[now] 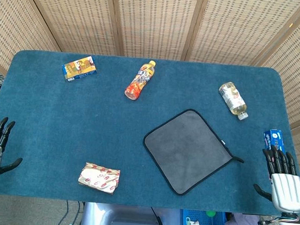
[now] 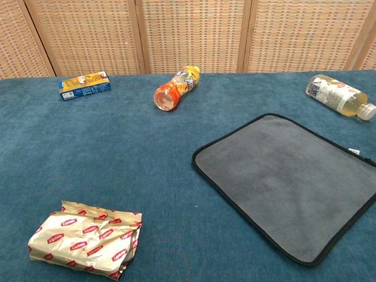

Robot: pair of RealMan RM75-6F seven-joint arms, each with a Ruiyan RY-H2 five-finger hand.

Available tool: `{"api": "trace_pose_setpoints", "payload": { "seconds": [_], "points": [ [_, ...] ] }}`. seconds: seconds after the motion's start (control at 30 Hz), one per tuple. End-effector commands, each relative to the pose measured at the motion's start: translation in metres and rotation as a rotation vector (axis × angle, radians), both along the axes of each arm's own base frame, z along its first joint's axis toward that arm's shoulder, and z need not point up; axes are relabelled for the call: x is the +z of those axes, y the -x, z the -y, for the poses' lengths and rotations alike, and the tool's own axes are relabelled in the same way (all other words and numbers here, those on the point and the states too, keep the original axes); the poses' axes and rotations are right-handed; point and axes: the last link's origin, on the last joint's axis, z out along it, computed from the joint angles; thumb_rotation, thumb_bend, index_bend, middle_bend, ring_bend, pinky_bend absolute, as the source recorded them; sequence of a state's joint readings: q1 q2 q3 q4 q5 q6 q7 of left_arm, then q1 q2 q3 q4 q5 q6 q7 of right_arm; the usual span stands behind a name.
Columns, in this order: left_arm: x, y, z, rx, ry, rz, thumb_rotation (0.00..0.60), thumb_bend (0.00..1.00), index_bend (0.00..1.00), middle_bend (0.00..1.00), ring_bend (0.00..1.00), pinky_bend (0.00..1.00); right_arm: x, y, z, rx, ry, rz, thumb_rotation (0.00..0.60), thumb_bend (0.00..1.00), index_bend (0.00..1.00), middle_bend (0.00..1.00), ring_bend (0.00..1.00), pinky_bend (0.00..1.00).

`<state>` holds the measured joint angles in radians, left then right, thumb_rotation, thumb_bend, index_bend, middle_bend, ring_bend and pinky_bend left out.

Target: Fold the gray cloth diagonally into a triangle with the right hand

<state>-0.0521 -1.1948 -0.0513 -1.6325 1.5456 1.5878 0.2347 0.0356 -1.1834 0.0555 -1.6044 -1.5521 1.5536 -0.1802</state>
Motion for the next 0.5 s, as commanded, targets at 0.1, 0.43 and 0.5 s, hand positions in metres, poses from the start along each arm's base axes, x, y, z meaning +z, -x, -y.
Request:
{"api": "trace_pose_setpoints", "payload": {
  "seconds": [0.1,0.43,0.5],
  "points": [
    [-0.0001,0.0000,-0.0004,0.000,0.001,0.001,0.600,0.09,0.00,0.00,0.00,0.00,-0.0002,0.0006,0.0004,-0.004,-0.002,0.000,0.600,0.00,0.00,0.00,0.00,0.00],
    [0.0008,0.0000,-0.0007,0.000,-0.001,0.006,0.600,0.09,0.00,0.00,0.00,0.00,-0.0007,-0.0010,-0.0003,-0.002,-0.007,0.007,0.600,0.00,0.00,0.00,0.00,0.00],
    [0.0002,0.0006,-0.0013,0.002,0.003,0.006,0.600,0.09,0.00,0.00,0.00,0.00,-0.0008,-0.0017,-0.0002,-0.001,-0.008,0.008,0.600,0.00,0.00,0.00,0.00,0.00]
  ]
}}
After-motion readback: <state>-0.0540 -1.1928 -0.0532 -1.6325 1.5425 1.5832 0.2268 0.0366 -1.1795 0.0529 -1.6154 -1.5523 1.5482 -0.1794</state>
